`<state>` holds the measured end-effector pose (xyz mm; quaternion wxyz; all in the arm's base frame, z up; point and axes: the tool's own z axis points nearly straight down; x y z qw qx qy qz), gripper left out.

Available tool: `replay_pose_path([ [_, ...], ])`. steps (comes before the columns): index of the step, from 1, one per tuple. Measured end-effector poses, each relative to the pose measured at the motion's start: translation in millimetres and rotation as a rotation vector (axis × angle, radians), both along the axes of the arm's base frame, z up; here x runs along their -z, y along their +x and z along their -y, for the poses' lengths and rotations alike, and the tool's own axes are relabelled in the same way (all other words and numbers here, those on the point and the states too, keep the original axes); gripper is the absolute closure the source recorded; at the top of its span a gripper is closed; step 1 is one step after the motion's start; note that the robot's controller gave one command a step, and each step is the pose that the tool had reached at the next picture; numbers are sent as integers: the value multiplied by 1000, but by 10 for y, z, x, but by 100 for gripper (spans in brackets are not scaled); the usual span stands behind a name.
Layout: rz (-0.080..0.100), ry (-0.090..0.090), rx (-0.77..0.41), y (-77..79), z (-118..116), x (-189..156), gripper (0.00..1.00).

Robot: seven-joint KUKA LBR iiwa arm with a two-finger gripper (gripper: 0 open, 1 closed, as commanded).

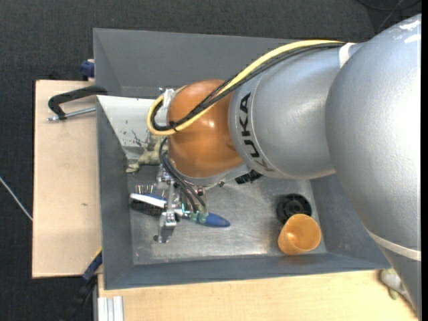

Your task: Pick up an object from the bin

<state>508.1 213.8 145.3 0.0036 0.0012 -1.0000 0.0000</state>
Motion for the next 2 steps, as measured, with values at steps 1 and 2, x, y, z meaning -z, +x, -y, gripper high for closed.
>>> replay_pose_path([
  [1,19,4,-38,489,280,747,0],
  [2,21,7,-41,485,255,709,100],
])
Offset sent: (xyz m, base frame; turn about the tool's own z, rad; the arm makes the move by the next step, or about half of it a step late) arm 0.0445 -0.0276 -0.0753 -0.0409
